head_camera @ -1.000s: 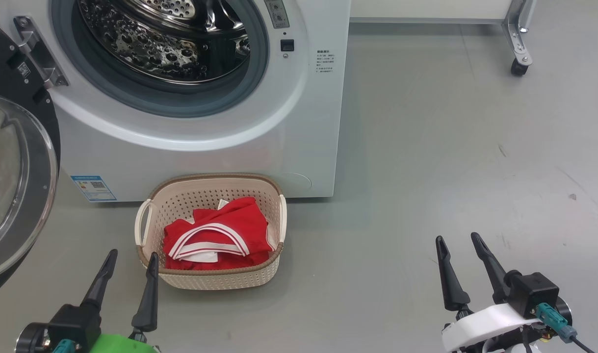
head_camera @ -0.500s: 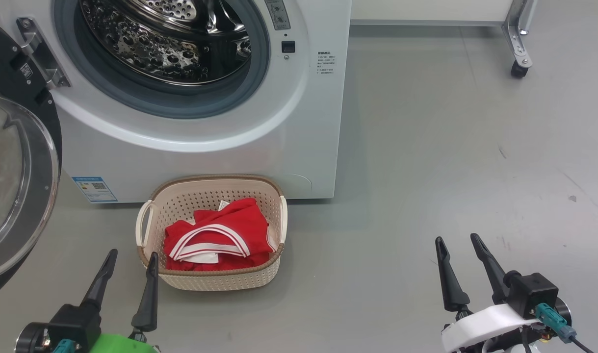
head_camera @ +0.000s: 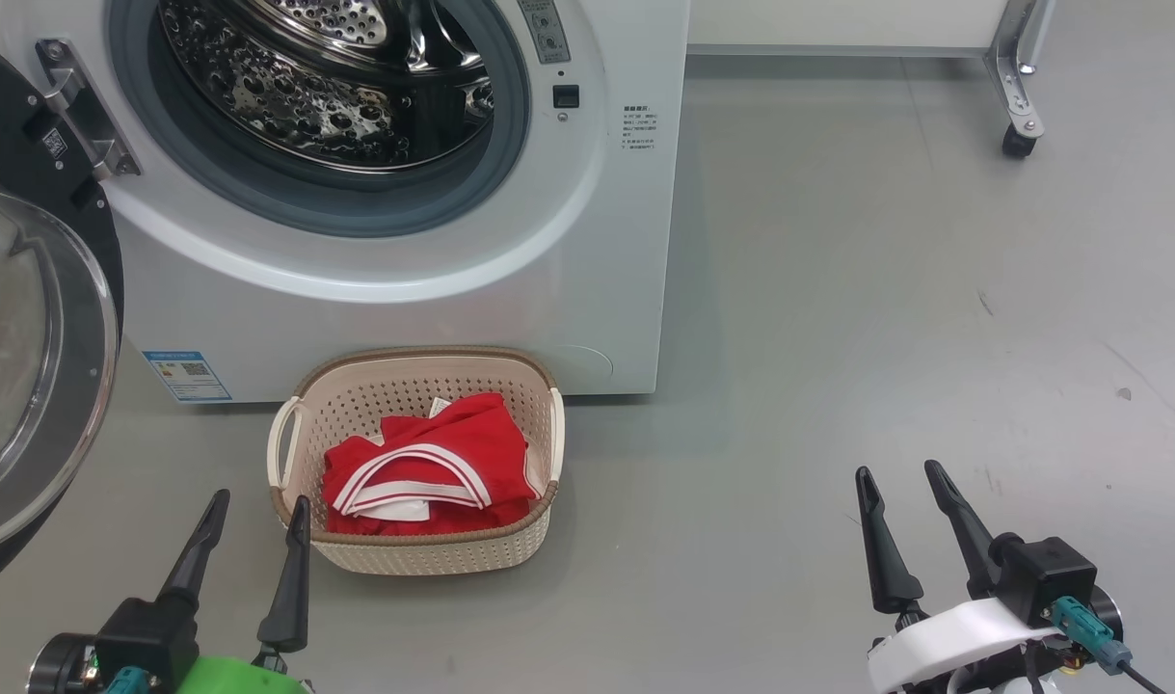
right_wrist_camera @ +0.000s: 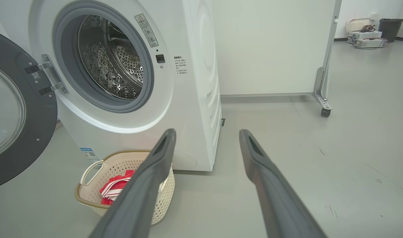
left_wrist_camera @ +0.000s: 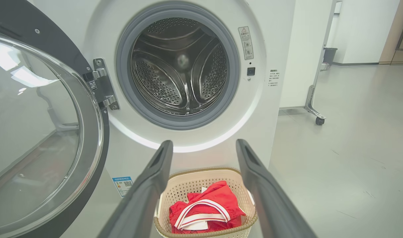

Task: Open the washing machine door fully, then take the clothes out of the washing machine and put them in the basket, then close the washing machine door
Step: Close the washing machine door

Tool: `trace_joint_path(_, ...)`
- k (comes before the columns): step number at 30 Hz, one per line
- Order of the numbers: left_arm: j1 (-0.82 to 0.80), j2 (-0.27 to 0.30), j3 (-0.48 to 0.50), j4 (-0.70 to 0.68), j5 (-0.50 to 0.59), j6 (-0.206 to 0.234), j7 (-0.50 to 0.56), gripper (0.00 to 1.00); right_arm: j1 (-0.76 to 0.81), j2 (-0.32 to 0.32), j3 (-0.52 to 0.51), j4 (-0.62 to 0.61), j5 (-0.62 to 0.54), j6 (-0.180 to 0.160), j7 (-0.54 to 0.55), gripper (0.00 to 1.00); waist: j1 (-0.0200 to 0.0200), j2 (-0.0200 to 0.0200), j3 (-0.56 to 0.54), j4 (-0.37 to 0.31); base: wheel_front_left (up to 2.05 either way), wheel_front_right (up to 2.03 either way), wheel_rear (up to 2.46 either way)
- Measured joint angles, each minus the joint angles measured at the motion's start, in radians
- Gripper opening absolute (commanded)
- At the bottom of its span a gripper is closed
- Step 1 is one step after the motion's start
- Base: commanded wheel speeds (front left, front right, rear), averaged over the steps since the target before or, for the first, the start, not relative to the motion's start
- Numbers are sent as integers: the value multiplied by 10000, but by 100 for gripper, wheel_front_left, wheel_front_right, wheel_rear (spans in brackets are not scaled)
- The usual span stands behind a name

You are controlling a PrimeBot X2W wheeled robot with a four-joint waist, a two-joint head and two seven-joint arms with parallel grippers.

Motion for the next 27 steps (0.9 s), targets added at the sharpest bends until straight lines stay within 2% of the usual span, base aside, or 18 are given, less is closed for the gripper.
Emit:
trace_joint_path(13,-4,-8,-180,12,-2,0,0,100,1,4,-59,-36,0,0,0,100,0,0,20,134,0,0,0)
trace_joint_path(27,-20,-21,-290,132,0,0,0,100,1,6,-29,-25,-2,2,0,100,0,0,83,1178,0,0,0)
